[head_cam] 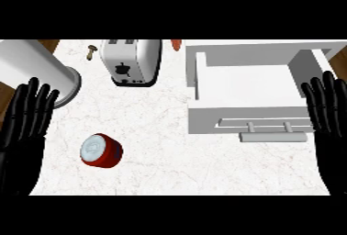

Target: Pick up the can, place it into the drawer and close the drawer

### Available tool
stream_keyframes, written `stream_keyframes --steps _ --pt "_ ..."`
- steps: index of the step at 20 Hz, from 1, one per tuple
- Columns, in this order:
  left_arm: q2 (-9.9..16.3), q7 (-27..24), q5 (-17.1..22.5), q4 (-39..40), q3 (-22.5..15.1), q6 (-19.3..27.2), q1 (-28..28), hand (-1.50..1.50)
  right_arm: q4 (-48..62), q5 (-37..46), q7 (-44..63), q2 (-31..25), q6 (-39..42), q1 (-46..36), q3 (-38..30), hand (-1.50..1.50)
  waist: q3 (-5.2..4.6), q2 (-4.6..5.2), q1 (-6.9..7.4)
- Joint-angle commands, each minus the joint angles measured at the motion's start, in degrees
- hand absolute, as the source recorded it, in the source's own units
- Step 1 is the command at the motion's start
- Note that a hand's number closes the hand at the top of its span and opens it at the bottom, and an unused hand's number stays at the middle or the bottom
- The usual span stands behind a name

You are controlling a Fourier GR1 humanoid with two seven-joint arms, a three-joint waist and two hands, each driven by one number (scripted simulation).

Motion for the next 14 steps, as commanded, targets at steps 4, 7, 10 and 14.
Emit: stream_keyframes --steps 4,7,10,14 --pt "-5.5 3.5 -13.2 -6.9 -0.7 12.6 4.5 -1.50 0.7 -2.7 -1.4 1.1 0.1 2.4 -1.9 -1.50 -2.04 -0.82 0.50" --pt "-7.0 10.3 -10.0 -3.7 4.6 23.0 12.3 -1.50 3.3 -2.3 5.5 1.7 -3.2 6.8 -4.7 -1.50 -2.20 -0.39 1.82" --pt "-7.1 16.3 -12.8 -8.4 -0.5 30.4 15.6 -1.50 4.3 -1.9 9.0 2.1 -4.7 4.6 -4.8 -1.50 -2.04 -0.66 1.66" --pt "-7.1 21.5 -22.4 -14.1 -11.1 38.9 20.5 -1.50 2.0 -3.8 11.6 1.1 -3.6 5.0 -5.9 -1.50 -2.07 -0.71 0.40"
